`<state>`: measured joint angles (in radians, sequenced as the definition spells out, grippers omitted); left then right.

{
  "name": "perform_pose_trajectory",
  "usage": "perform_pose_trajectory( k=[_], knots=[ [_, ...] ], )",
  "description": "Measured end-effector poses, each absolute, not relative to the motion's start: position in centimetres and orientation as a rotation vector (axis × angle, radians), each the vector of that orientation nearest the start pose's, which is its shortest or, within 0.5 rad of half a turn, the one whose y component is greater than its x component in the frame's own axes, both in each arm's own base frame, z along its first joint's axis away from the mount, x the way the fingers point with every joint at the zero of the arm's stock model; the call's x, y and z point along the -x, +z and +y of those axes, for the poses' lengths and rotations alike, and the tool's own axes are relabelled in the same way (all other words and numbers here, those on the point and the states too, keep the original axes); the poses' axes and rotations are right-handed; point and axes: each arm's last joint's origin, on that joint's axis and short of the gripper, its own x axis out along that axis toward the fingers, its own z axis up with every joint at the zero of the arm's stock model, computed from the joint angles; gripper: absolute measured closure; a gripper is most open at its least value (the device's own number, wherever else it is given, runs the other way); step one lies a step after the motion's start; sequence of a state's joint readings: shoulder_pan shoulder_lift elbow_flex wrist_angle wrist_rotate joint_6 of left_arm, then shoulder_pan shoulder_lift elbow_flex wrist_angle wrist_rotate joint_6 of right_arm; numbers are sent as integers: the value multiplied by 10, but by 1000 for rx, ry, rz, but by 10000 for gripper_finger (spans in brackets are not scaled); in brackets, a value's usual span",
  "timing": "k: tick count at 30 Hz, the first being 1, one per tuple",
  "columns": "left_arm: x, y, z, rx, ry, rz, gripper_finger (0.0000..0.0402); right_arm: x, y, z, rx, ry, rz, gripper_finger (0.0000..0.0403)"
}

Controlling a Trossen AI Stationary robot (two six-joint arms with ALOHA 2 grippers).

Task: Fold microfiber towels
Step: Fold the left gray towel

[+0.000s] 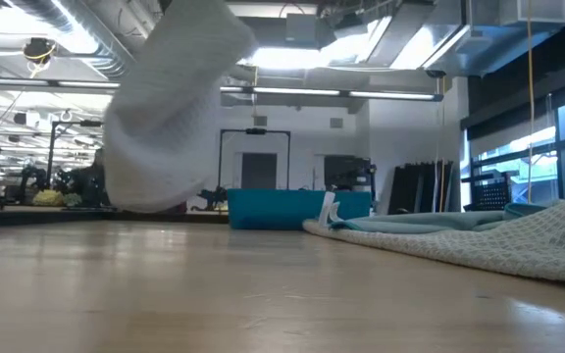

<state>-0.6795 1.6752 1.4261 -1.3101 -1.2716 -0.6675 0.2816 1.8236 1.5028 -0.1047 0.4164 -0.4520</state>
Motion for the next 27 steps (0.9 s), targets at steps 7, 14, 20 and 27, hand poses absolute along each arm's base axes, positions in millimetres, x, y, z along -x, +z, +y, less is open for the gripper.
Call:
perform_pose_trajectory(
  k=[7,14,20,27],
  knots=[
    [-254,288,-174,-717,652,637,401,-408,295,101,594,-80,493,391],
    [-254,287,-176,-709,614,676,401,-408,295,100,597,-103,491,390],
    [-258,286,-171,-688,628,683,401,-409,297,102,577,-16,460,389],
    [-264,287,-173,-687,605,675,401,-409,296,103,583,-34,473,390]
  ],
)
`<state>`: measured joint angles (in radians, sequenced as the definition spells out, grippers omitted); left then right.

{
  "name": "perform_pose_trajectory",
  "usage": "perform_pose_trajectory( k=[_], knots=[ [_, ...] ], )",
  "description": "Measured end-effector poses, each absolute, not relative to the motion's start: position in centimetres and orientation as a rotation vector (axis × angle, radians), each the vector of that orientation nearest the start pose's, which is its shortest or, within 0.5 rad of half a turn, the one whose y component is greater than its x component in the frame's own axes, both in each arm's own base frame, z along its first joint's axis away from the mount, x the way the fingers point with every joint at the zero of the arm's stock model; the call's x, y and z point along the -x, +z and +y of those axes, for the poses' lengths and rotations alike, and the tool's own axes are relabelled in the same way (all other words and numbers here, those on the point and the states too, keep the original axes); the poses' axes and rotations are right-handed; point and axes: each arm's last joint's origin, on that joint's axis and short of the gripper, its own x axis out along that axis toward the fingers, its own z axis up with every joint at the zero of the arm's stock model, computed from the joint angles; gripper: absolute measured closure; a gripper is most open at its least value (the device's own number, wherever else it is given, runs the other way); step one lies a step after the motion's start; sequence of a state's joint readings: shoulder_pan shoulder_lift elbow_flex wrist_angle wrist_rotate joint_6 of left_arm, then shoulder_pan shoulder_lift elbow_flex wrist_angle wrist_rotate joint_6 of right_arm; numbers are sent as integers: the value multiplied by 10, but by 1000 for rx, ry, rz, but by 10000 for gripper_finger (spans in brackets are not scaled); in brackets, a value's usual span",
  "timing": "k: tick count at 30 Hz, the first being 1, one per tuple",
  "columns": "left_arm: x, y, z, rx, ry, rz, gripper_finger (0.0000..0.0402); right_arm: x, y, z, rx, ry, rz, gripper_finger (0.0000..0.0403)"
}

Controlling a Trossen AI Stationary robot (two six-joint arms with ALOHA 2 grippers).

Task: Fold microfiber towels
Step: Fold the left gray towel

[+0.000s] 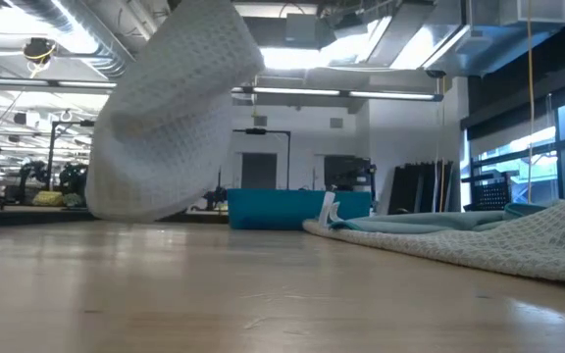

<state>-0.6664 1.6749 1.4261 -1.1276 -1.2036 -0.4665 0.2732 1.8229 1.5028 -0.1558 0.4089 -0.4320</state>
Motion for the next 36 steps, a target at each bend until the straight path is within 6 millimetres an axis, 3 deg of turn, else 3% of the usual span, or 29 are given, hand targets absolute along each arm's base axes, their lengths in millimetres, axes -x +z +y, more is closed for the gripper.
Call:
perform_pose_trajectory(
  k=[36],
  knots=[
    [-275,288,-174,-661,536,697,401,-409,297,103,555,39,449,389]
  ],
)
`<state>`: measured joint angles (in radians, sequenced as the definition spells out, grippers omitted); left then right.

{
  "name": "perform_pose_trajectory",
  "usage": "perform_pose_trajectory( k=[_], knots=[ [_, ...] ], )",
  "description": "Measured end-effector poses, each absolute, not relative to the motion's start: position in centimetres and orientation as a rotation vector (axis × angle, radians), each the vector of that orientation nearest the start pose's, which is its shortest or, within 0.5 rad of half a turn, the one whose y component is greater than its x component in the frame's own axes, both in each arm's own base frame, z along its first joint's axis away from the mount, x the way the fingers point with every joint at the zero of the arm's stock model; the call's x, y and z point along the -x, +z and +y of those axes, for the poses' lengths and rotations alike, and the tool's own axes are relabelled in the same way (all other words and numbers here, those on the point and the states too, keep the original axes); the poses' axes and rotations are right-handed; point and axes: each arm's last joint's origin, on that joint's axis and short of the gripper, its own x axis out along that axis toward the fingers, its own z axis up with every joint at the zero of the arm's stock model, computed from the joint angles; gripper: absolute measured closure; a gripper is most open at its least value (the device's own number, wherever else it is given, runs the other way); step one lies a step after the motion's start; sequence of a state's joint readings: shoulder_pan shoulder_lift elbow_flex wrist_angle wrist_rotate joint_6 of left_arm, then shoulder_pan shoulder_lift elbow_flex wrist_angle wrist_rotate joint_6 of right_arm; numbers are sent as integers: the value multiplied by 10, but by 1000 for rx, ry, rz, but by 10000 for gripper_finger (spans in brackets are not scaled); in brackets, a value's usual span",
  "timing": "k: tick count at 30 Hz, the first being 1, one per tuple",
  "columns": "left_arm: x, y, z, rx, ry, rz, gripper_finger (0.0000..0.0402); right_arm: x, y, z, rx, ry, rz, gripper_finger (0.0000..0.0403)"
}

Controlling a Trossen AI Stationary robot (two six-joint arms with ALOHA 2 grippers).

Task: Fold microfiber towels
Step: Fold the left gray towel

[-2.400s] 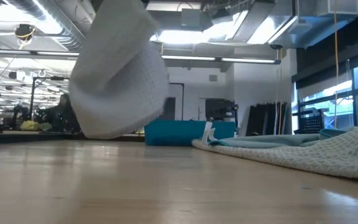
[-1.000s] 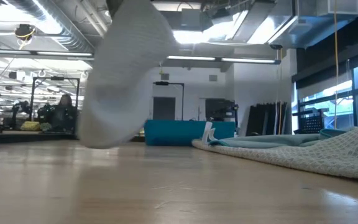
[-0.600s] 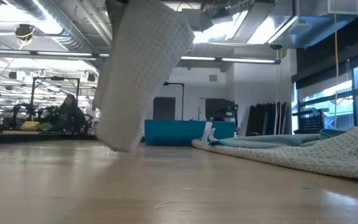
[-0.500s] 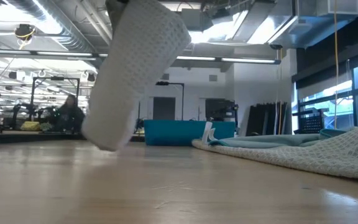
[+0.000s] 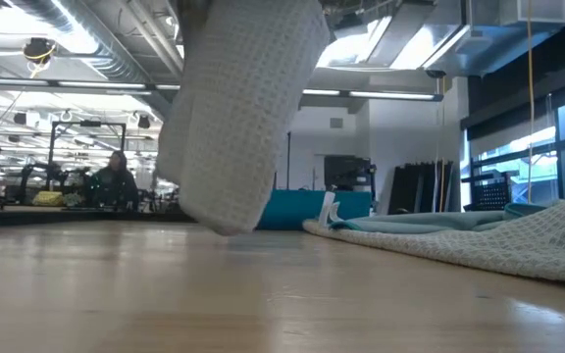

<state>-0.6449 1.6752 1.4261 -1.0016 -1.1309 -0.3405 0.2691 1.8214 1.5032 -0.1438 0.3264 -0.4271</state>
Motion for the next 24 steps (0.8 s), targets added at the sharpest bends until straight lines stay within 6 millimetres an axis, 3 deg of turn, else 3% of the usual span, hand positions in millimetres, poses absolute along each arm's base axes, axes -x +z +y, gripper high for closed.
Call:
perform_pose_trajectory(
  k=[24],
  knots=[
    [-276,288,-173,-661,555,686,401,-409,295,105,539,88,451,389]
  ],
)
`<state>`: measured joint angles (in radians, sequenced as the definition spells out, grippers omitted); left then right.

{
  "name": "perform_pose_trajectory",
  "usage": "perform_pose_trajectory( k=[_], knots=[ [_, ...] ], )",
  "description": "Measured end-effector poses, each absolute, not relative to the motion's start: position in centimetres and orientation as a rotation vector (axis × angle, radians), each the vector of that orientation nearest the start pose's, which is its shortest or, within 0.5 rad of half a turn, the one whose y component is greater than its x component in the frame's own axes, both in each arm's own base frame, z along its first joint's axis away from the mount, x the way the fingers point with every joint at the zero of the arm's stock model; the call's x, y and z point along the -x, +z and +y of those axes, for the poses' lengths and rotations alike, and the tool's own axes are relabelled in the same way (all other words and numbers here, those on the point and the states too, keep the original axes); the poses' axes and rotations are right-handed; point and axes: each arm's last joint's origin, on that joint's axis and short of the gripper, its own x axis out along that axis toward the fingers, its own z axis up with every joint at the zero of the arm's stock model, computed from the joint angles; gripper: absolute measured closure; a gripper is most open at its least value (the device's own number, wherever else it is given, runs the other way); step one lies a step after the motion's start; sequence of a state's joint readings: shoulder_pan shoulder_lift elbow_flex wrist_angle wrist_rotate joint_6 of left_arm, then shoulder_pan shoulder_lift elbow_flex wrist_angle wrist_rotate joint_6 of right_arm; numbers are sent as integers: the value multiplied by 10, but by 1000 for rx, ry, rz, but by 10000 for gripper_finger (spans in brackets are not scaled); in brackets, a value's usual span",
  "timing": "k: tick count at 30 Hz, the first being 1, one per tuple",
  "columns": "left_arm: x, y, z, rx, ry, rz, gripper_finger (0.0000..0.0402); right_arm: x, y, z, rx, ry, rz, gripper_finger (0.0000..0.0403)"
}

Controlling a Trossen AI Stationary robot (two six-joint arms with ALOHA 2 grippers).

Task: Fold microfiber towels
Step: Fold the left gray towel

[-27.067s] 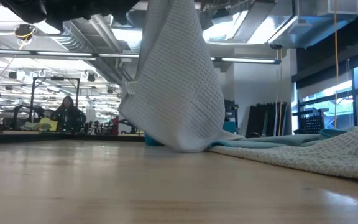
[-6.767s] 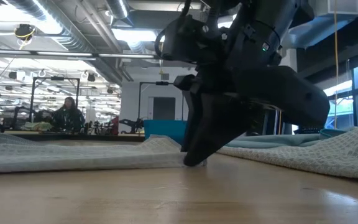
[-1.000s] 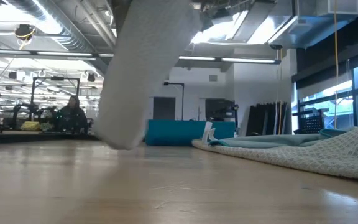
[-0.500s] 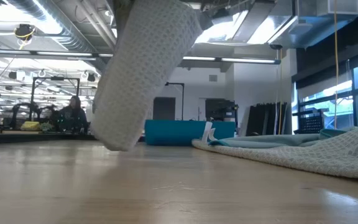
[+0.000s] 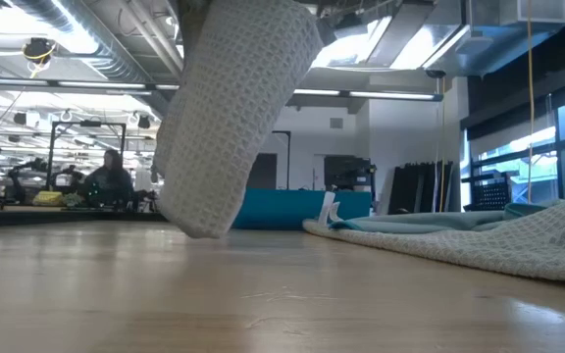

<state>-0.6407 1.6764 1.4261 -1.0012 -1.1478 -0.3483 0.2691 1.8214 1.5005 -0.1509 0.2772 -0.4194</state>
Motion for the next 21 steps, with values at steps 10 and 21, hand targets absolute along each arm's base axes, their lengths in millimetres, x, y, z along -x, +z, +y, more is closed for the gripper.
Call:
perform_pose_trajectory(
  k=[10,21],
  knots=[
    [-276,287,-173,-682,551,694,380,-413,290,106,535,129,445,389],
    [-276,287,-173,-693,555,694,384,-413,289,107,503,145,441,389]
  ],
)
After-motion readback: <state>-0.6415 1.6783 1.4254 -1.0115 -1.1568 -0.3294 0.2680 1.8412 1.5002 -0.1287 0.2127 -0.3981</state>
